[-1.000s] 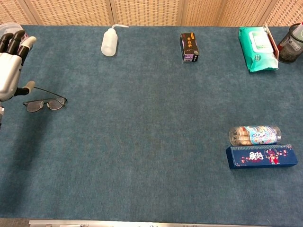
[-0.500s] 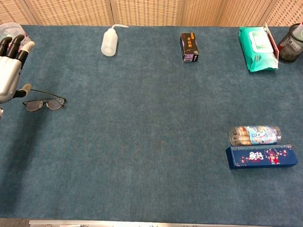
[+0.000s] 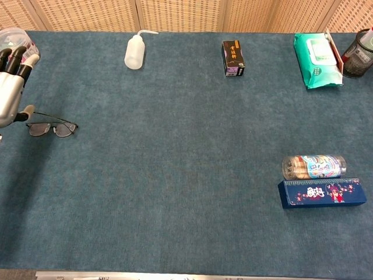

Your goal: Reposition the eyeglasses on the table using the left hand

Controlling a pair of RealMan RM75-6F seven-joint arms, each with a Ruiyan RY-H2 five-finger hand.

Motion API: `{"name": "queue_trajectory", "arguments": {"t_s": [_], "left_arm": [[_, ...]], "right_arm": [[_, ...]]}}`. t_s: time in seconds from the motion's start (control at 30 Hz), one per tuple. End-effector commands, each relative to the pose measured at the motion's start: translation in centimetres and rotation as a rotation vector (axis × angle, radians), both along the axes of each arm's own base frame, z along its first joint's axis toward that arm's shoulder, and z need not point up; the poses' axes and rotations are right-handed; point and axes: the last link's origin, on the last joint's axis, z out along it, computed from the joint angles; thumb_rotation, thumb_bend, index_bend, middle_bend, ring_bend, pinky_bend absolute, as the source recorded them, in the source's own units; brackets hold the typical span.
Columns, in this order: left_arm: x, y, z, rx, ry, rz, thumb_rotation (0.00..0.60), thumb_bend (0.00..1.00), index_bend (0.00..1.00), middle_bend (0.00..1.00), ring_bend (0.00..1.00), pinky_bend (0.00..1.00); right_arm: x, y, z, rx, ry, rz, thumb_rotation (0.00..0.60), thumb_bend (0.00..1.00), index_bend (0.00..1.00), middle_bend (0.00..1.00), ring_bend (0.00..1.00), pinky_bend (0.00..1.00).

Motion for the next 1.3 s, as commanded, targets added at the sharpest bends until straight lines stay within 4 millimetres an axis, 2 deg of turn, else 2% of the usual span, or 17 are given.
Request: {"name": "queue_trajectory", "arguments": {"t_s": [0.03,0.37,1.3], "left_arm": [[-0.4,0.0,0.0,0.0,0.007,0.009,0.6,0.25,0.06,0.0,0.03,0.22],[-1.7,0.3,0.1,0.001,0.018,0.03,0.6,0.19,0.06,0.0,0.03,0.22],[-2.9,1.1,-1.3,-0.025,0.024,0.051,0.6,0.18,0.06,0.0,0.03,0.22]], "right_arm": [[0.0,0.0,0.0,0.0,0.0,0.0,0.6,0.31,0.6,0.57,0.51,0.52],[0.0,0.0,-0.1,0.001,0.002,-0.001,0.6,0.31,0.6,0.57,0.51,0.52],[0.0,0.0,-0.1,-0.001,0.004,-0.001,0.6,0.31,0.6,0.57,0.51,0.52]]}}
